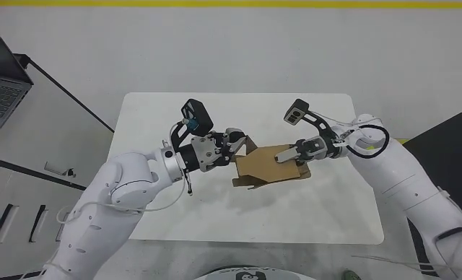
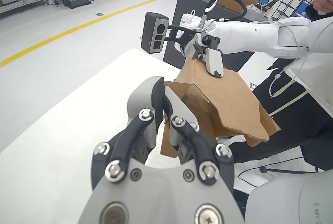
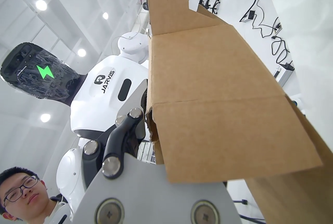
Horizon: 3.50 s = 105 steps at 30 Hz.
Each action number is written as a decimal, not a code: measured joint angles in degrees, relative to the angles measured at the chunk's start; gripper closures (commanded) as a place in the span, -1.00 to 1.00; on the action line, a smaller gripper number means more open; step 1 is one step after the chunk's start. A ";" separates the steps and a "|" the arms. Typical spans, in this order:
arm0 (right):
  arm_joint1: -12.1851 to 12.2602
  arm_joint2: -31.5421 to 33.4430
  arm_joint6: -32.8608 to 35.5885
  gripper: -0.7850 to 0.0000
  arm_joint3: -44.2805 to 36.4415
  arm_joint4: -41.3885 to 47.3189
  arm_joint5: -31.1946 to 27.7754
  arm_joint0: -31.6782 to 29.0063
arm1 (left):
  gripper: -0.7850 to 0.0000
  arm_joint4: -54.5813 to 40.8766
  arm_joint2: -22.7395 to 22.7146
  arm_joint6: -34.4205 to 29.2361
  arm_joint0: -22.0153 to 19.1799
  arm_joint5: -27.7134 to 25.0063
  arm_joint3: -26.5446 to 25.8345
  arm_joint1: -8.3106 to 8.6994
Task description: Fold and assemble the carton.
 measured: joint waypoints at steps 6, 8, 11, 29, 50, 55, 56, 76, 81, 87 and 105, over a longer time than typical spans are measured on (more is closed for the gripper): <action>0.38 -0.65 0.00 1.00 -0.16 0.17 -0.45 0.38 | 1.00 -0.42 0.95 -0.39 -0.91 -0.35 0.55 -0.10; 0.49 -0.82 0.00 1.00 -0.17 0.27 -0.59 0.48 | 1.00 -0.49 1.15 -0.39 -1.17 -0.38 0.74 -0.13; 0.64 -1.06 0.00 1.00 -0.08 0.49 -0.79 0.63 | 1.00 -0.64 1.23 -0.28 -1.52 -0.41 1.09 -0.16; 1.01 -2.22 0.00 1.00 1.38 2.62 -1.41 1.51 | 1.00 -1.24 0.77 0.33 -2.13 -0.05 2.33 -0.15; 0.41 -0.50 0.00 1.00 3.88 12.20 -1.02 0.65 | 1.00 -5.27 -6.29 6.28 3.60 -1.57 1.63 0.49; 0.09 0.88 -1.67 1.00 2.58 13.69 0.01 -1.04 | 1.00 -5.86 -6.24 7.87 4.31 -1.03 1.94 0.39; 0.00 1.23 -1.28 1.00 2.59 14.30 0.20 -1.31 | 1.00 -6.10 -6.33 7.99 4.45 -1.01 2.05 0.39; -2.72 4.05 0.00 1.00 3.50 14.24 3.65 -2.18 | 1.00 -8.20 1.08 5.61 0.51 -4.25 2.15 -0.40; -3.32 4.73 0.00 1.00 4.48 13.18 4.43 -2.09 | 1.00 -7.72 2.24 4.87 -0.39 -4.41 2.40 -0.52; -3.99 5.56 -0.92 1.00 5.21 11.84 5.60 -2.07 | 1.00 -6.96 3.29 4.38 -1.18 -4.38 2.75 -0.66; -5.61 7.69 -1.19 1.00 4.79 6.55 7.08 -2.29 | 1.00 -5.92 4.89 1.79 -2.58 -5.25 3.28 -0.71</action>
